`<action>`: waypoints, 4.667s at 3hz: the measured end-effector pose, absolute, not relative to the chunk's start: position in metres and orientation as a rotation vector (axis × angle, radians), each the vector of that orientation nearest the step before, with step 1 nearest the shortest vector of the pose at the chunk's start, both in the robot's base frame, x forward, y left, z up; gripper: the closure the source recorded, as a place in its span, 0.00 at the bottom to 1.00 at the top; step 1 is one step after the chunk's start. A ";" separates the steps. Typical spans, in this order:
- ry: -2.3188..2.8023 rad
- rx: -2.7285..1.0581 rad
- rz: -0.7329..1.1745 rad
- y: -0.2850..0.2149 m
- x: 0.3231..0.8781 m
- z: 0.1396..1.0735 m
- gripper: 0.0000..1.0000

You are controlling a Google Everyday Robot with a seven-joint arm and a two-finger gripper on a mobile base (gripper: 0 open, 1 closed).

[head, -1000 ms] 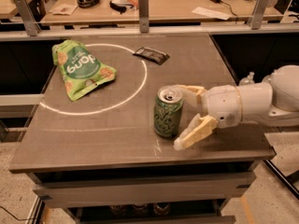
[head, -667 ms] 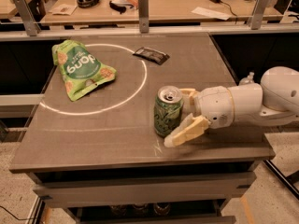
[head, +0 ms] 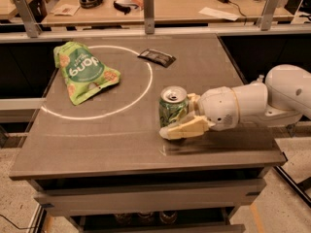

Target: Knock green can over

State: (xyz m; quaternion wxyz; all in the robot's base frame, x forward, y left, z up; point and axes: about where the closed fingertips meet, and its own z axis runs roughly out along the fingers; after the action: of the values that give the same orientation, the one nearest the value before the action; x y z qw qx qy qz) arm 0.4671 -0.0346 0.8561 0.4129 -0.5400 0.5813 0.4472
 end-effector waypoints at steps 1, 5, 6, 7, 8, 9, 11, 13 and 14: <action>1.447 -1.409 1.040 -0.038 0.472 0.881 0.83; 0.898 -2.186 0.341 -0.041 0.478 0.928 1.00; 0.806 -2.324 0.116 -0.052 0.481 0.917 1.00; 0.731 -2.378 -0.127 -0.063 0.483 0.900 1.00; 0.690 -2.384 -0.275 -0.068 0.492 0.881 1.00; 0.672 -2.422 -0.309 -0.073 0.498 0.861 1.00; 0.655 -2.516 -0.278 -0.074 0.501 0.832 1.00; 0.663 -2.547 -0.297 -0.075 0.503 0.831 0.59; 0.664 -2.547 -0.297 -0.075 0.503 0.835 0.36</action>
Offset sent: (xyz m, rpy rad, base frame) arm 0.0254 -0.0231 0.0900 -0.1796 -0.4993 0.0233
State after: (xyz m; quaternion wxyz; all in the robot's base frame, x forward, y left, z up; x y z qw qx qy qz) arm 0.5031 -0.0746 0.8350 0.2439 -0.9326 0.2430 -0.1086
